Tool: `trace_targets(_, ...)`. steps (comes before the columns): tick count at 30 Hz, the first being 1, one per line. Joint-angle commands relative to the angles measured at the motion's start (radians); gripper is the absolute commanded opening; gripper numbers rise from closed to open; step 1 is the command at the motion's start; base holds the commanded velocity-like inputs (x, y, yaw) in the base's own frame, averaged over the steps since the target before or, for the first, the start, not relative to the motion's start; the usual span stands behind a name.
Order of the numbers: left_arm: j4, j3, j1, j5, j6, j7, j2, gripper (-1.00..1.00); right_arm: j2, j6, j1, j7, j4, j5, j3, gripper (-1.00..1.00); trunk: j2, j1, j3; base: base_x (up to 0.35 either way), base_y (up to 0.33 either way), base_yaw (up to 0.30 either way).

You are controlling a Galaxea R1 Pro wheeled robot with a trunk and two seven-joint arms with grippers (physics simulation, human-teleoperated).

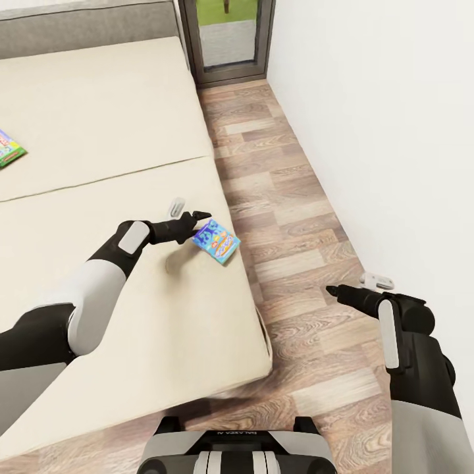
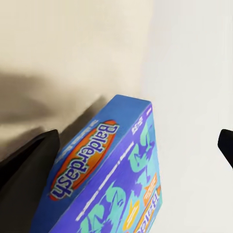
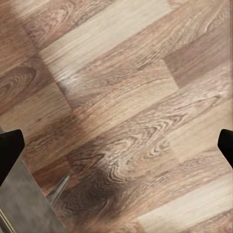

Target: Put all the toys in the child's room - the three board games (two on the bed and one on the table), the two jigsaw puzzles on the table, and the tennis ball on the table - inside the toy box on the table in the child's room.

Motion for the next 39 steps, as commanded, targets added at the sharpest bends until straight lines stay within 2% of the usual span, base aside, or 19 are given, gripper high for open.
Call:
trace_targets(1,0.001,0.004,0.003,-0.01,0.006,-0.001,0.0,1.0,0.0,0.004,-0.001,0.001,-0.001,-0.004,-0.001,1.0,0.0,0.0,-0.001,0.0,0.0,-0.046)
trace_targets(29,0.0,0.006,0.018,-0.009,0.005,-0.004,0.002,1.0,0.001,0.004,-0.001,0.001,-0.001,-0.004,0.0,1.0,0.0,0.0,-0.001,0.0,0.0,-0.014)
trace_targets(39,-0.001,0.007,0.02,-0.009,0.004,-0.004,0.003,1.0,0.002,0.004,-0.001,0.001,-0.001,-0.004,0.002,1.0,0.0,0.0,-0.001,0.0,0.0,-0.12)
